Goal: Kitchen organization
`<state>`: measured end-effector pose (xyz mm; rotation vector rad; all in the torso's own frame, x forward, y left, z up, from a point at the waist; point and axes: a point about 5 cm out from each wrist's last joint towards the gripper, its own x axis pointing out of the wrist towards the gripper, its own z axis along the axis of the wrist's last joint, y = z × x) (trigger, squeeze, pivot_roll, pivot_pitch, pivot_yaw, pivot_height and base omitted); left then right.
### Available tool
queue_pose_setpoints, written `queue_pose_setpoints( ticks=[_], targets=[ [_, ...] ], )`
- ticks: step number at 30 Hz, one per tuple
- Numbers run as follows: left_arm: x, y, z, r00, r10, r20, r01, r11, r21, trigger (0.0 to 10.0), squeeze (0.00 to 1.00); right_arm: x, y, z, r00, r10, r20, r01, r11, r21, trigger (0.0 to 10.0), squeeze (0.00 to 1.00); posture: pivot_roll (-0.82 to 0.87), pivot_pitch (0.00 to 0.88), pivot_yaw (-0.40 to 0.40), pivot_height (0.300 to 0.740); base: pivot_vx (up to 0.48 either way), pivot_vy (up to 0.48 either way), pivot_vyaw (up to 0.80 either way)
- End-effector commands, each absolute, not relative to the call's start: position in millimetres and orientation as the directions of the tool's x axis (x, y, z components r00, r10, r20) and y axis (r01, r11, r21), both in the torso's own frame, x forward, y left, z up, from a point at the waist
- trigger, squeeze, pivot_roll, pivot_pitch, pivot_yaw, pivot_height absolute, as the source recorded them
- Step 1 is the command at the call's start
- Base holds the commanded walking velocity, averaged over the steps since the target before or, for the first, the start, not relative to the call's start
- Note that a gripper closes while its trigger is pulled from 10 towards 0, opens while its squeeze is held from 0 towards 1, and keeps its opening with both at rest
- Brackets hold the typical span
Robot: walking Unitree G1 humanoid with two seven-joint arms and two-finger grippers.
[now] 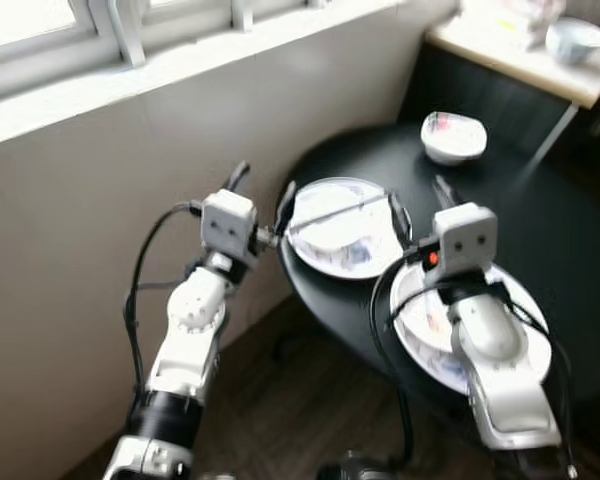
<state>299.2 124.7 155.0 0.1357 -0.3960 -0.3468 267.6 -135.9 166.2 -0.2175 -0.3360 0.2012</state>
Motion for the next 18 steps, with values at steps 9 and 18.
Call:
queue_pose_setpoints(
  ticks=[9,18],
  targets=[
    [298,123,154,0.865,-0.357,0.352,0.305,0.932,0.197,10.0,0.00,268,-143,166,0.932,0.200,0.301,-0.122,0.958,-0.258,10.0,0.00,0.04,0.000,-0.035,0.740,0.000,0.000,0.00],
    [299,123,153,0.867,-0.355,0.350,0.303,0.933,0.195,10.0,0.00,273,-157,156,0.967,0.127,0.220,-0.067,0.963,-0.261,10.0,0.00,0.04,0.000,-0.037,0.740,0.000,0.000,0.00]
  ],
)
